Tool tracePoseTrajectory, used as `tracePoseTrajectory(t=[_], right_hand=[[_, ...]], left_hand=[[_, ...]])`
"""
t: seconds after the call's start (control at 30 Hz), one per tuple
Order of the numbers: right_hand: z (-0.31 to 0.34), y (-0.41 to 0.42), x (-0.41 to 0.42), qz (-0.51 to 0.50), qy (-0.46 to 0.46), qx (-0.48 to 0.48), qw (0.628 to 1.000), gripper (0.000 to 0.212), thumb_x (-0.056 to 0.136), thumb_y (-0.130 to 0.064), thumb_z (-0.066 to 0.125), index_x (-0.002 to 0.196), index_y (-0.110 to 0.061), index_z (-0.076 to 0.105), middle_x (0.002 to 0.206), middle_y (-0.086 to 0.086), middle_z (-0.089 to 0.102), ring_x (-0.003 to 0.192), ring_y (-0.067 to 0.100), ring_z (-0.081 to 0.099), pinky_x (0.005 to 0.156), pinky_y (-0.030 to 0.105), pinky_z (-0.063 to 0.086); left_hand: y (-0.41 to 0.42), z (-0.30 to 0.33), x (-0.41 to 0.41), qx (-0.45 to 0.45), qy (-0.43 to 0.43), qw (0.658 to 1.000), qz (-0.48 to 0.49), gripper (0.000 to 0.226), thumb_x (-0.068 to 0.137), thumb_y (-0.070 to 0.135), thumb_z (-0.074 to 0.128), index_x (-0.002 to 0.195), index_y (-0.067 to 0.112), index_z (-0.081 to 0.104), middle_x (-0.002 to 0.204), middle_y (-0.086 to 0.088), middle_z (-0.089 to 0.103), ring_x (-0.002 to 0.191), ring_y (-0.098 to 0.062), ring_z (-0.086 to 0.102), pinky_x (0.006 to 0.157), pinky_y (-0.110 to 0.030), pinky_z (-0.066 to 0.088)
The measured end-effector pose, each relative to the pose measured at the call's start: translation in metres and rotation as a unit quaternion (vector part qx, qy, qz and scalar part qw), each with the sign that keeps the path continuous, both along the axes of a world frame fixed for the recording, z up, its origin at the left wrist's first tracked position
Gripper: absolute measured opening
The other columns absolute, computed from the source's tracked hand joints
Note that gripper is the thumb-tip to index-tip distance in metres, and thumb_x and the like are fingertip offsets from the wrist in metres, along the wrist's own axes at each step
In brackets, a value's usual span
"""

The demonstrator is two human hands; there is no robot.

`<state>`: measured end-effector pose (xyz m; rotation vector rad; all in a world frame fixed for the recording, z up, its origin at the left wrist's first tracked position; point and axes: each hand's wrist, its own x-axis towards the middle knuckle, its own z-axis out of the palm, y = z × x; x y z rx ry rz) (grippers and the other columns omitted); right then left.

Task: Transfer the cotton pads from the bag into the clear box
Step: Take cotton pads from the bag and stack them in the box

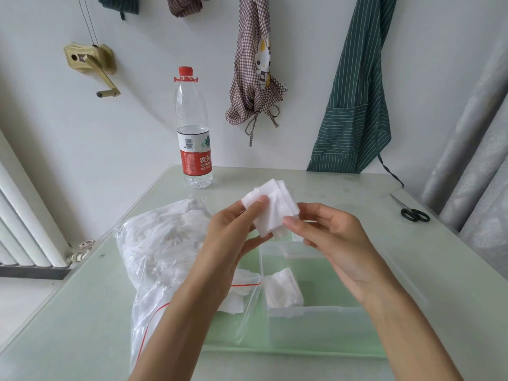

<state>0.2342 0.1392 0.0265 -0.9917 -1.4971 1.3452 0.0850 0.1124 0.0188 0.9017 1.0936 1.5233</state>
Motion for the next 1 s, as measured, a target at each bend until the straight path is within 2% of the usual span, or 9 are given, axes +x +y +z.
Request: tracePoseTrajectory(t=[0.13, 0.23, 0.33, 0.43, 0.53, 0.6, 0.77, 0.9, 1.0], right_hand=[[-0.001, -0.001, -0.004, 0.001, 0.073, -0.010, 0.997, 0.015, 0.076, -0.012, 0.072, 0.091, -0.013, 0.070, 0.086, 0.003, 0.075, 0.079, 0.008, 0.068, 0.072, 0.016, 0.053], [0.000, -0.003, -0.004, 0.017, 0.076, -0.008, 0.997, 0.026, 0.076, -0.005, 0.072, 0.101, -0.013, 0.070, 0.093, 0.004, 0.075, 0.086, 0.010, 0.070, 0.074, 0.015, 0.053], [0.001, -0.004, -0.004, 0.028, 0.059, 0.012, 0.998, 0.037, 0.076, 0.003, 0.070, 0.108, -0.017, 0.069, 0.096, -0.002, 0.075, 0.093, 0.007, 0.069, 0.077, 0.010, 0.050], [0.001, -0.004, -0.005, -0.009, 0.041, 0.042, 0.998, 0.033, 0.082, 0.001, 0.067, 0.102, -0.026, 0.069, 0.092, -0.008, 0.074, 0.088, -0.002, 0.068, 0.069, 0.003, 0.045], [0.000, -0.004, -0.005, -0.040, 0.012, 0.081, 0.996, 0.028, 0.085, -0.007, 0.065, 0.097, -0.031, 0.069, 0.086, -0.016, 0.073, 0.082, -0.007, 0.067, 0.068, 0.002, 0.043], [-0.001, -0.004, -0.005, -0.052, -0.024, 0.112, 0.992, 0.027, 0.086, -0.009, 0.066, 0.097, -0.033, 0.070, 0.082, -0.017, 0.073, 0.080, -0.006, 0.067, 0.068, 0.003, 0.044], [0.010, 0.000, 0.009, -0.105, -0.020, 0.121, 0.987, 0.032, 0.087, 0.001, 0.059, 0.083, -0.029, 0.070, 0.071, -0.014, 0.072, 0.067, -0.003, 0.065, 0.064, 0.012, 0.052], [0.029, -0.002, 0.030, 0.062, 0.176, -0.046, 0.981, 0.021, 0.075, -0.001, 0.054, 0.083, -0.012, 0.070, 0.069, -0.004, 0.068, 0.059, 0.003, 0.061, 0.054, 0.015, 0.052], [0.027, -0.004, 0.029, 0.148, 0.128, -0.065, 0.979, 0.023, 0.071, -0.005, 0.054, 0.074, -0.013, 0.075, 0.069, -0.003, 0.067, 0.058, 0.004, 0.060, 0.052, 0.014, 0.050]], left_hand=[[0.004, -0.007, 0.003, 0.015, 0.122, 0.987, 0.103, 0.037, 0.079, 0.033, 0.074, 0.111, 0.026, 0.057, 0.114, 0.011, 0.062, 0.105, -0.005, 0.058, 0.080, -0.020, 0.046], [0.003, -0.006, 0.002, 0.080, 0.267, 0.939, 0.200, 0.020, 0.077, 0.030, 0.074, 0.092, 0.031, 0.061, 0.099, 0.020, 0.061, 0.089, 0.003, 0.052, 0.070, -0.011, 0.039], [0.001, -0.003, 0.000, 0.122, 0.321, 0.929, 0.138, 0.009, 0.088, 0.026, 0.063, 0.089, 0.026, 0.072, 0.087, 0.019, 0.071, 0.081, 0.005, 0.060, 0.065, -0.006, 0.040], [-0.004, 0.003, 0.003, 0.112, 0.291, 0.949, 0.042, 0.026, 0.095, 0.031, 0.049, 0.088, 0.024, 0.073, 0.073, 0.021, 0.069, 0.071, 0.009, 0.060, 0.066, -0.005, 0.041], [-0.007, 0.006, 0.005, 0.084, 0.267, 0.960, -0.017, 0.020, 0.088, 0.037, 0.058, 0.092, 0.025, 0.074, 0.074, 0.023, 0.070, 0.074, 0.015, 0.060, 0.066, -0.001, 0.041], [-0.006, 0.005, 0.003, 0.077, 0.267, 0.960, -0.023, 0.014, 0.087, 0.029, 0.063, 0.095, 0.024, 0.074, 0.084, 0.018, 0.073, 0.081, 0.012, 0.064, 0.069, -0.002, 0.043], [-0.001, 0.001, -0.006, -0.014, 0.204, 0.979, 0.006, 0.021, 0.093, 0.021, 0.056, 0.081, 0.023, 0.072, 0.062, 0.014, 0.060, 0.061, 0.001, 0.051, 0.065, -0.015, 0.043], [0.003, 0.001, -0.012, -0.088, 0.134, 0.987, -0.033, 0.014, 0.090, 0.020, 0.059, 0.085, 0.016, 0.072, 0.080, 0.004, 0.069, 0.073, -0.009, 0.059, 0.067, -0.022, 0.046], [0.004, 0.000, -0.011, -0.112, 0.124, 0.984, -0.061, 0.013, 0.089, 0.020, 0.057, 0.092, 0.014, 0.068, 0.078, 0.005, 0.070, 0.070, -0.009, 0.062, 0.063, -0.023, 0.043]])
